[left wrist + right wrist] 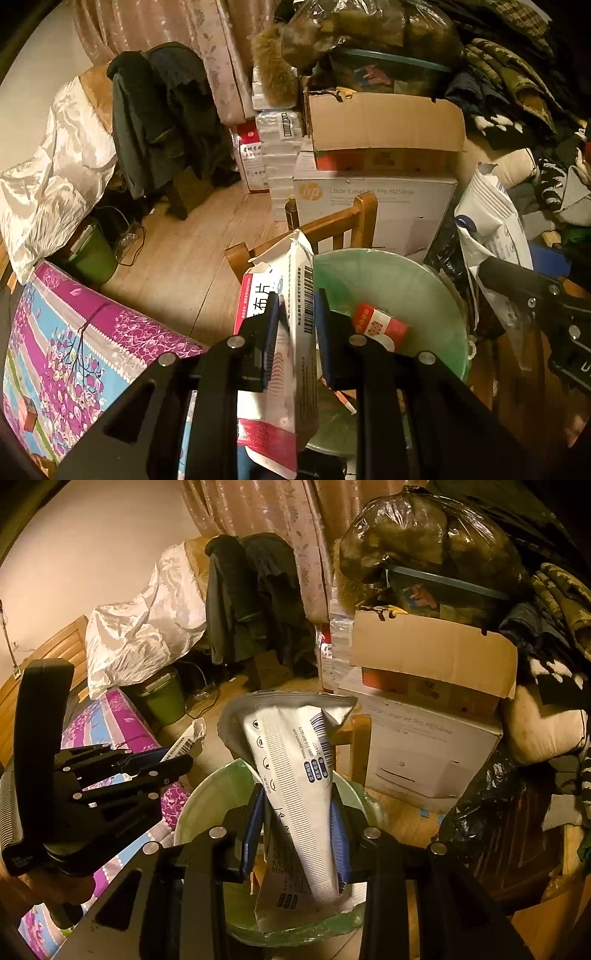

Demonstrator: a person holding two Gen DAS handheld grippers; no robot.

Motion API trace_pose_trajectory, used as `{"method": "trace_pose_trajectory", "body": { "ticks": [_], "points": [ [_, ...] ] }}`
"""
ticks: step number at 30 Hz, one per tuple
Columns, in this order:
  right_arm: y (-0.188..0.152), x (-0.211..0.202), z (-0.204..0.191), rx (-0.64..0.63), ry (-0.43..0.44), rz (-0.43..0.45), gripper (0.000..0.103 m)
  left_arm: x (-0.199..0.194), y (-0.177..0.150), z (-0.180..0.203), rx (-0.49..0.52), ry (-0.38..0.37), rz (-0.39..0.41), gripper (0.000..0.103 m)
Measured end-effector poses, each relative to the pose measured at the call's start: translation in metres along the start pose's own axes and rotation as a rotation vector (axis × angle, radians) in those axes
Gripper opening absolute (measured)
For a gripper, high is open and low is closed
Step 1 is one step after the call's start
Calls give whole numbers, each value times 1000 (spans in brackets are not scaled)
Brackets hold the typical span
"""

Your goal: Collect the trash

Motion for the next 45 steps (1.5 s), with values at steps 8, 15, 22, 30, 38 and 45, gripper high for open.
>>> {"method": "trace_pose_trajectory", "body": {
  "ticks": [8, 15, 22, 30, 38, 45],
  "points": [
    [0, 7, -6, -36, 10, -19, 44, -1, 3, -1, -11, -51, 13, 26],
    [-1, 9, 4, -2, -3, -14, 54, -2, 4, -12, -91, -113, 21, 44],
    [-1, 9, 1, 4, 11, -4, 54, -2, -5, -17, -100, -72, 13, 44],
    [-3, 6, -27, -10, 66, 67, 55, -12, -44, -64, -166, 113, 19, 59],
    [-11, 26, -102, -70, 195, 60, 55, -37, -137, -159, -370, 305, -58, 65],
    [-42, 64, -222, -238, 371, -69, 55, -82, -250, -232, -634, 411, -147, 65]
  ]
}}
Point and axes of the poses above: each gripper's, at about its wrist camera, not at the fingertips, and x roughly the way its jaws point, z to its right, y to its top, the point moved 4 cm from there along x, roughly the way its jaws point, and after that the axes turned 7 degrees about y, right-handed, at the moved point
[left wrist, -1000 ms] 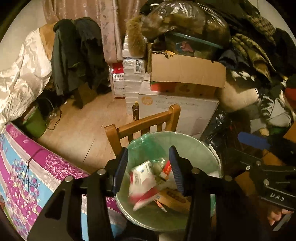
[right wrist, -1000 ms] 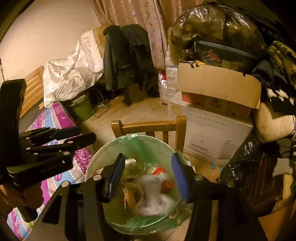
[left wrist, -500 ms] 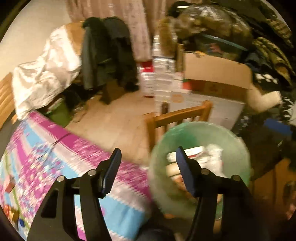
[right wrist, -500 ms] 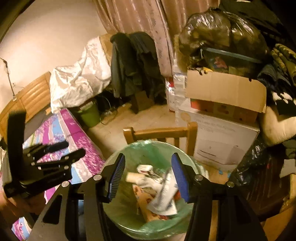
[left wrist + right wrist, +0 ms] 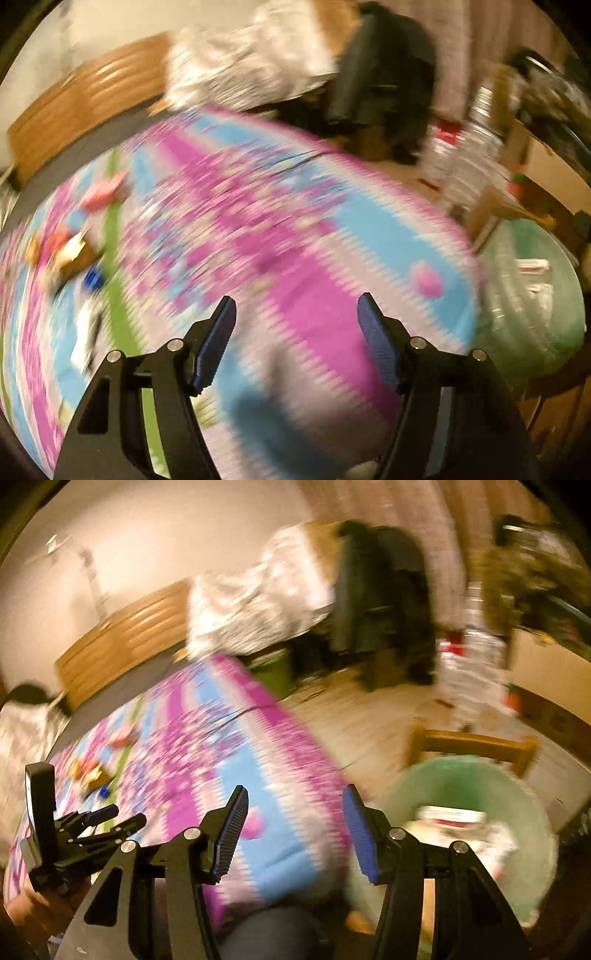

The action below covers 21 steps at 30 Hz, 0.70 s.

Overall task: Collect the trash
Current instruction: 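Move both open tools back over the trash on the bed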

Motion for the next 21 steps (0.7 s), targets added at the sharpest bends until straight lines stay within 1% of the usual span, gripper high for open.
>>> {"method": "trace_pose_trajectory", "body": {
  "ticks": [3, 6, 7, 8, 9, 10, 11, 12, 14, 16, 19, 21],
  "points": [
    [-5, 38, -56, -82, 96, -70, 55, -1, -21, -60, -91, 62, -25, 65],
    [-13, 78, -112, -158, 191, -146, 55, -3, -36, -123, -182, 132, -39, 65],
    [-16, 91, -128, -175, 219, -167, 55, -3, -39, -139, -203, 153, -40, 65],
    [-19, 103, -146, -191, 252, -188, 55, -5, -44, -161, -231, 185, -38, 65],
    [-23, 121, -171, -210, 301, -215, 55, -7, -49, -184, -260, 219, -37, 65],
    [-25, 131, -185, -222, 328, -228, 55, -9, -52, -202, -288, 249, -38, 65],
    [-28, 143, -202, -238, 360, -244, 55, -11, -59, -225, -336, 282, -43, 65],
    [-29, 158, -224, -259, 400, -260, 55, -13, -66, -243, -381, 298, -52, 65],
    [-30, 182, -260, -293, 463, -279, 55, -15, -78, -270, -453, 322, -66, 65],
    [-27, 214, -304, -327, 520, -296, 55, -17, -90, -289, -497, 343, -79, 65],
    [-26, 255, -357, -366, 572, -318, 55, -15, -101, -305, -508, 369, -99, 65],
    [-29, 286, -390, -412, 567, -351, 55, -15, -103, -315, -506, 370, -97, 65]
  ]
}}
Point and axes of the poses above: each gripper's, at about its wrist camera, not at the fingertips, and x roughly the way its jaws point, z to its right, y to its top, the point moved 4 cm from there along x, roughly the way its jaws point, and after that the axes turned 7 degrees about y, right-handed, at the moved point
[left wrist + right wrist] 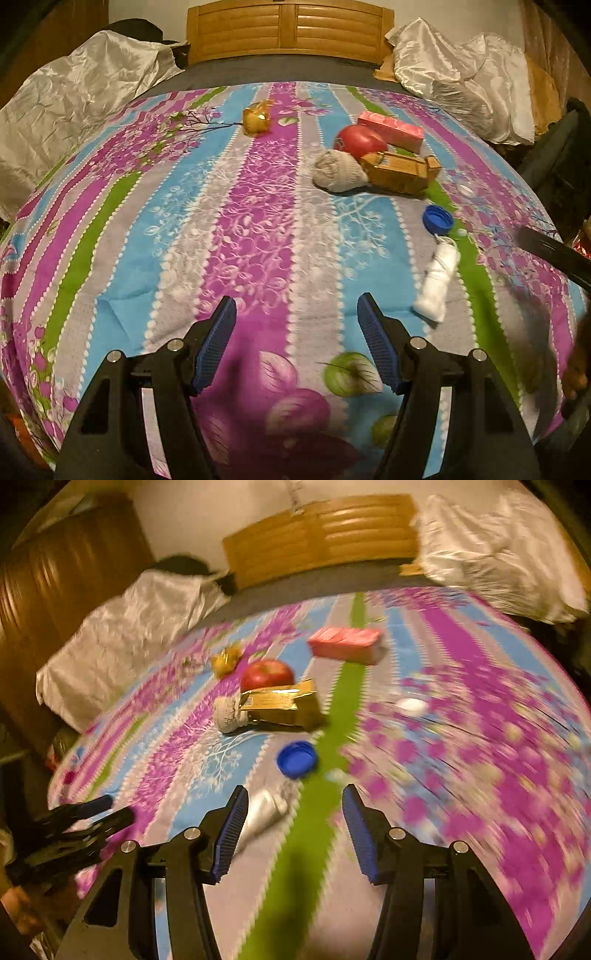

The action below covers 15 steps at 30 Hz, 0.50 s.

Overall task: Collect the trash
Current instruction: 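Move both open tools back over the trash on the bed, then grasp the tan cardboard box with the left tool while the right grasps the blue bottle cap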

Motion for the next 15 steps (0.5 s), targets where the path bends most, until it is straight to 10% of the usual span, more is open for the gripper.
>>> {"method": "trace_pose_trajectory", "body": {
  "ticks": [5, 10, 12, 15],
  "points": [
    [19, 68, -11, -51, -20, -92, 54, 4, 19, -6, 42, 1, 47, 65],
    [18, 90, 2, -61, -53, -130, 32, 9, 42, 7, 98, -12, 86, 65],
    [19, 88, 5, -45, -34, -130, 4, 10, 52, 17, 132, -25, 109, 65],
    [21, 73, 12, -16, -28, -93, 5, 13, 67, 31, 196, -50, 138, 65]
  ]
}}
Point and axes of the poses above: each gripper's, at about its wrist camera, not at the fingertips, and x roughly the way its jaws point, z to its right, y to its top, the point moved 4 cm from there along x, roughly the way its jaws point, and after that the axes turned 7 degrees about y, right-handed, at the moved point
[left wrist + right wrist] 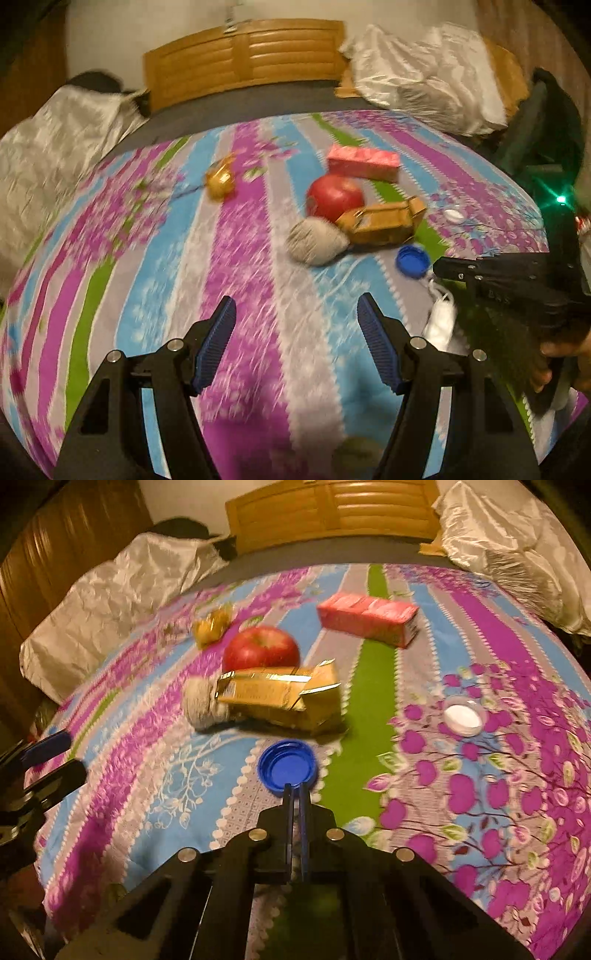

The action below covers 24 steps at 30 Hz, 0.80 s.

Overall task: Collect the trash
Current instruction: 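Grasp the tan cardboard box with the left tool while the right grasps the blue bottle cap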

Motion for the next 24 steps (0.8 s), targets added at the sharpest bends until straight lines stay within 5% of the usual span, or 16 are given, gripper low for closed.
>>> {"method": "trace_pose_trajectory", "body": {
  "ticks": [1, 3, 4, 9, 13, 16, 21, 24],
  "points": [
    [0, -2, 2, 12, 8, 4, 8, 3, 5, 3, 18, -5, 5, 65],
    [-1, -4, 1, 7, 15, 6, 44, 9, 17, 4, 25, 7, 5, 65],
    [1, -4, -3, -17, 10, 25, 49, 9, 22, 2, 11, 7, 10, 65],
    [5, 30, -12, -46, -5, -55, 45, 9, 29, 0, -24, 4, 8, 65],
    [11, 14, -6, -23, 7, 16, 38, 15, 34, 9, 64, 2, 21, 65],
    [8, -25, 5, 8, 7, 96, 38, 23, 38, 27, 212, -52, 45, 65],
    [-17, -95, 39, 155, 41, 204, 38, 40, 42, 87, 622, -176, 99, 69],
    [-35, -127, 51, 214, 56, 237, 38, 56, 50, 116, 800, -189, 136, 69]
  ]
}}
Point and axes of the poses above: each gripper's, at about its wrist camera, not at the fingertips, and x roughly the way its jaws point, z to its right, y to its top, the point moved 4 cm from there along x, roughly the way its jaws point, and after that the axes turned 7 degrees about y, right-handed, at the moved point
